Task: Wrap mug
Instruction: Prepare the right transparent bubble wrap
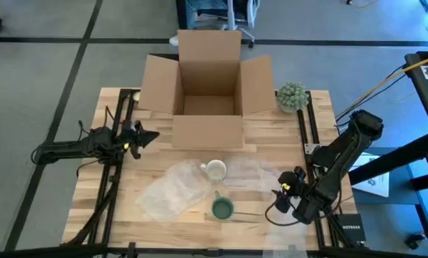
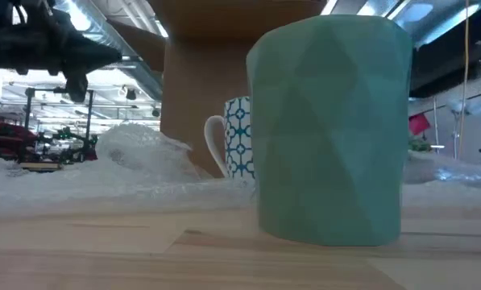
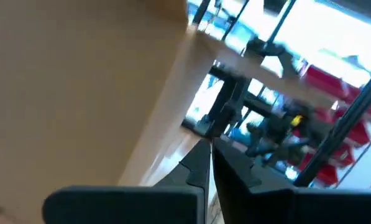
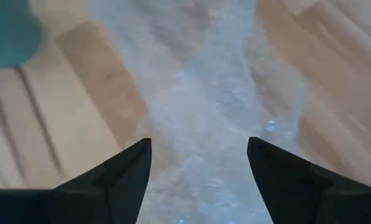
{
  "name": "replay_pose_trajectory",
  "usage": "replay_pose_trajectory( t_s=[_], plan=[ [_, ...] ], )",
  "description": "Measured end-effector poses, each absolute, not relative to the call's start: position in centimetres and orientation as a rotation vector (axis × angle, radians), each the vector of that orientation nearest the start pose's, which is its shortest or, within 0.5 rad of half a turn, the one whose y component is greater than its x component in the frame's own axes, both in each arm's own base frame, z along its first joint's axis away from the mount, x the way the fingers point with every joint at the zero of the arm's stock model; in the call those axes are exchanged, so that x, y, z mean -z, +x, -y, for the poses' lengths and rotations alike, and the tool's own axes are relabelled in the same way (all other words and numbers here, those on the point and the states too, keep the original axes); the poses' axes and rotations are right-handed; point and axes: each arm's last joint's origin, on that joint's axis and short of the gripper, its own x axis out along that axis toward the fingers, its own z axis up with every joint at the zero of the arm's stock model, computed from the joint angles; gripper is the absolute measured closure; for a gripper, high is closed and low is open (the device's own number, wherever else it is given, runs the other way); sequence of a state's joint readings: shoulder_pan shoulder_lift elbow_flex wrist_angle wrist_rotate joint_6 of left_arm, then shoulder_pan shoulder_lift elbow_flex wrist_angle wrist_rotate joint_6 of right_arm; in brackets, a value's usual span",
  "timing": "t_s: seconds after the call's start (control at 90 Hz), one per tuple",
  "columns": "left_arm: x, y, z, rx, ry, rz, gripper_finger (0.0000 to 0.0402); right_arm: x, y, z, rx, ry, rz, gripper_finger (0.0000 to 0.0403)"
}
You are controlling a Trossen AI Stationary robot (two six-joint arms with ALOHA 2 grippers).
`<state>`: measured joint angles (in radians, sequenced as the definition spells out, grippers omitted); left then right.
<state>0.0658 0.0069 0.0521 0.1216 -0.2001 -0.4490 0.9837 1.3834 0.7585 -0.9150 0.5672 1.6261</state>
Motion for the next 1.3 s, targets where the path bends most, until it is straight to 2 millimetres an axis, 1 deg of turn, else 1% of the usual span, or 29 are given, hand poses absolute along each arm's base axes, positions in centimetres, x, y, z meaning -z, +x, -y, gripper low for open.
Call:
replay_pose_trajectory(
  t_s=[0.089, 0.167, 0.278, 0.367, 0.456, 0.567, 0.711, 0.911, 1.011, 1.156, 1.3],
  plan=[
    [-20.0, 9.3, -0.9, -0.146, -0.425, 0.237, 0.0402, -17.4, 12.7, -16.3, 0.558, 0.378, -0.948, 0.015],
    [-21.0, 9.6, -0.7, -0.135, -0.405, 0.211, 0.0402, -17.3, 12.7, -16.2, 0.56, 0.375, -0.949, 0.015],
    [-22.7, 10.8, -0.4, -0.115, -0.334, 0.134, 0.0402, -17.4, 12.8, -16.2, 0.565, 0.38, -0.93, 0.015],
    [-24.1, 12.5, 0.2, -0.09, -0.276, 0.049, 0.0402, -17.4, 12.8, -16.3, 0.563, 0.388, -0.93, 0.015],
    [-25.7, 14.7, 1.3, -0.038, -0.219, -0.024, 0.0402, -17.3, 12.8, -16.3, 0.561, 0.392, -0.943, 0.015],
    [-27.5, 17.5, 3.2, 0.005, -0.144, -0.108, 0.0402, -17.3, 12.8, -16.3, 0.559, 0.397, -0.952, 0.015],
    [-29.0, 20.9, 6.2, 0.039, -0.052, -0.164, 0.0402, -17.3, 12.7, -16.2, 0.564, 0.38, -0.951, 0.015],
    [-29.3, 25.0, 9.4, 0.078, -0.019, -0.228, 0.0402, -17.3, 12.7, -16.2, 0.565, 0.378, -0.966, 0.015],
    [-29.0, 26.9, 10.8, 0.092, -0.012, -0.246, 0.0402, -17.3, 12.6, -16.2, 0.564, 0.38, -0.977, 0.015],
    [-27.9, 30.0, 12.2, 0.091, 0.0, -0.281, 0.0402, -17.3, 12.6, -16.2, 0.564, 0.383, -0.997, 0.015],
    [-26.2, 32.9, 13.4, 0.087, 0.031, -0.343, 0.0402, -17.3, 12.6, -16.2, 0.563, 0.383, -0.995, 0.015]
  ],
)
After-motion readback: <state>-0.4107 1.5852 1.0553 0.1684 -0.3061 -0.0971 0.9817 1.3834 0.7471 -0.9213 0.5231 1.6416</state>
